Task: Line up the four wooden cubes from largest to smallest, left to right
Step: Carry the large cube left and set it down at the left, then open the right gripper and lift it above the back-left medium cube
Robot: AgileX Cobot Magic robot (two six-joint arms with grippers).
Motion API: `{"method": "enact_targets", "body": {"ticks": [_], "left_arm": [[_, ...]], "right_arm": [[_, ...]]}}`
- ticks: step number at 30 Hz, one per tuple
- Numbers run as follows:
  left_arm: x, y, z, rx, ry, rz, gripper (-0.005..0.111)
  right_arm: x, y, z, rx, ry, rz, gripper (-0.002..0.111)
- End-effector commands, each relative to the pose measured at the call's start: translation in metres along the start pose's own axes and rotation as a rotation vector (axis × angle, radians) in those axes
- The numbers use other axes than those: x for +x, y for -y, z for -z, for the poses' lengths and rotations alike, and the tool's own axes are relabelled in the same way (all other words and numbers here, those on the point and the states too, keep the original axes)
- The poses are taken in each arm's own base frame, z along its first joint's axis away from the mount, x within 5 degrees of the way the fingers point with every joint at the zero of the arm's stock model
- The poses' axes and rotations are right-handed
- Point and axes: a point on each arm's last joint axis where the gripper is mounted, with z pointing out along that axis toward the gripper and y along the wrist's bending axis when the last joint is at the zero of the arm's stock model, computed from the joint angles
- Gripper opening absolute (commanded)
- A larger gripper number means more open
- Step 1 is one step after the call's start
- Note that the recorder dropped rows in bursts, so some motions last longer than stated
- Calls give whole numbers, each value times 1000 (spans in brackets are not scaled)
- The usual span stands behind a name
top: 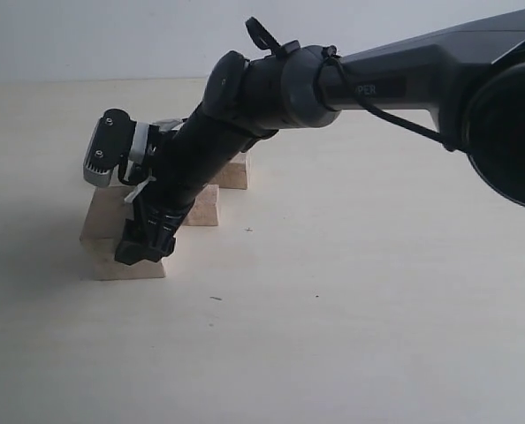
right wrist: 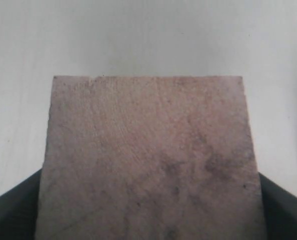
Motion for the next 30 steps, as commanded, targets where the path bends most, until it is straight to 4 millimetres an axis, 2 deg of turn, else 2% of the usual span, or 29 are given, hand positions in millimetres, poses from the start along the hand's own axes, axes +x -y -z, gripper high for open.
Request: {"method": "enact_targets", "body": {"ticks": [1, 6, 10, 14, 16, 19, 26, 30], "left_arm": [[0, 0, 0, 6, 15, -6, 0], [0, 0, 0, 6, 15, -6, 0], [0, 0, 0, 6, 15, -6, 0], [0, 0, 0, 6, 15, -6, 0], [0, 0, 0, 6, 15, -6, 0], [0, 0, 0, 6, 15, -6, 0], [0, 0, 0, 6, 15, -6, 0], [0, 0, 0, 6, 15, -6, 0]], "right_arm": [[0, -2, -6, -5, -6, -8, 0], [1, -2, -6, -2, -12, -11, 2], [4, -3, -5, -17, -44, 21, 20], [4, -3, -2, -12, -65, 53, 58], [0, -2, 2, 3, -55, 59, 84], [-9, -1, 14, 40, -28, 40, 104], [-34, -4, 49, 92, 36, 31, 105], [-54, -4, 78, 181, 107, 18, 105]]}}
